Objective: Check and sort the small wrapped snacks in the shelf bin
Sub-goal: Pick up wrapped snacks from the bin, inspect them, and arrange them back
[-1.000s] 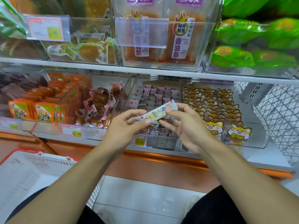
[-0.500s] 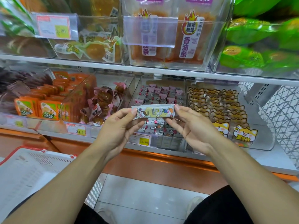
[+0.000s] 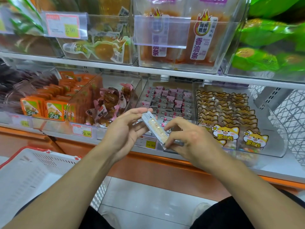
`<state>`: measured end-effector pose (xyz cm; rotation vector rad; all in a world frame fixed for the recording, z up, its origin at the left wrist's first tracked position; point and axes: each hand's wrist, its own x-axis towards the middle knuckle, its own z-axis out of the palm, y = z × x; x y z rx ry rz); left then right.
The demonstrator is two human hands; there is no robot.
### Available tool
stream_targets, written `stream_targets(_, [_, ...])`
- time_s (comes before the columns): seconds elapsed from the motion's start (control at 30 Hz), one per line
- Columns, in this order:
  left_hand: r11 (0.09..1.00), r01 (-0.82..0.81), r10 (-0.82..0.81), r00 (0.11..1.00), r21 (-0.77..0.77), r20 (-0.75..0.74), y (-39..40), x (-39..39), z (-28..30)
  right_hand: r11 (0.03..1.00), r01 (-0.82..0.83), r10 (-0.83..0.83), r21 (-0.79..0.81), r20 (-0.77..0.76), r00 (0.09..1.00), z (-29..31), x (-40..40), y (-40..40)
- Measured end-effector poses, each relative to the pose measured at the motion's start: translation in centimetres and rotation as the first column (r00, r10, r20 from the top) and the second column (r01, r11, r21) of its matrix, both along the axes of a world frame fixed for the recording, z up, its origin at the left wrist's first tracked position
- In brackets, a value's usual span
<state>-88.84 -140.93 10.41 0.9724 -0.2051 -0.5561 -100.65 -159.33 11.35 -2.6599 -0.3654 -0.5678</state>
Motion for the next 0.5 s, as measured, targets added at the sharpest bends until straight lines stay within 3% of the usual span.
stream_targets(0.1, [0.992,-0.03,0.024,0.999,0.122,0.045,-0.1,0.1,-0.2,0.95,-0.028,0.03,0.31,-0.004,1.0,0.2,0.0,0.1])
stream_targets(0.13, [0.98,-0.037,0.019,0.995,0.194,0.094,-0.2,0.1,-0.3,0.872,-0.021,0.032,0.49,-0.014,0.999,0.5,0.1,0.2])
stream_targets(0.2, [0.935,-0.057,-0.027,0.972,0.349,0.233,-0.4,-0.3,-0.7,0.6,-0.004,0.019,0.8,-0.01,1.0,1.1,0.3,0.3])
stream_targets(0.27, [0.876,-0.137,-0.078,0.906,0.463,0.416,-0.7,-0.7,-1.2,0.445,0.008,-0.091,0.896,0.036,0.995,1.6,0.7,-0.6])
stream_targets(0.4, [0.723,-0.425,-0.107,0.71,0.545,0.696,-2.2,-0.7,-2.1,0.448,0.118,-0.313,0.886,0.032,0.949,2.1,1.4,-3.5])
stream_targets(0.5, [0.598,-0.549,-0.244,0.569,0.584,0.785,-3.5,0.1,-2.2,0.636,0.282,-0.35,0.719,-0.057,0.935,1.8,2.0,-5.1])
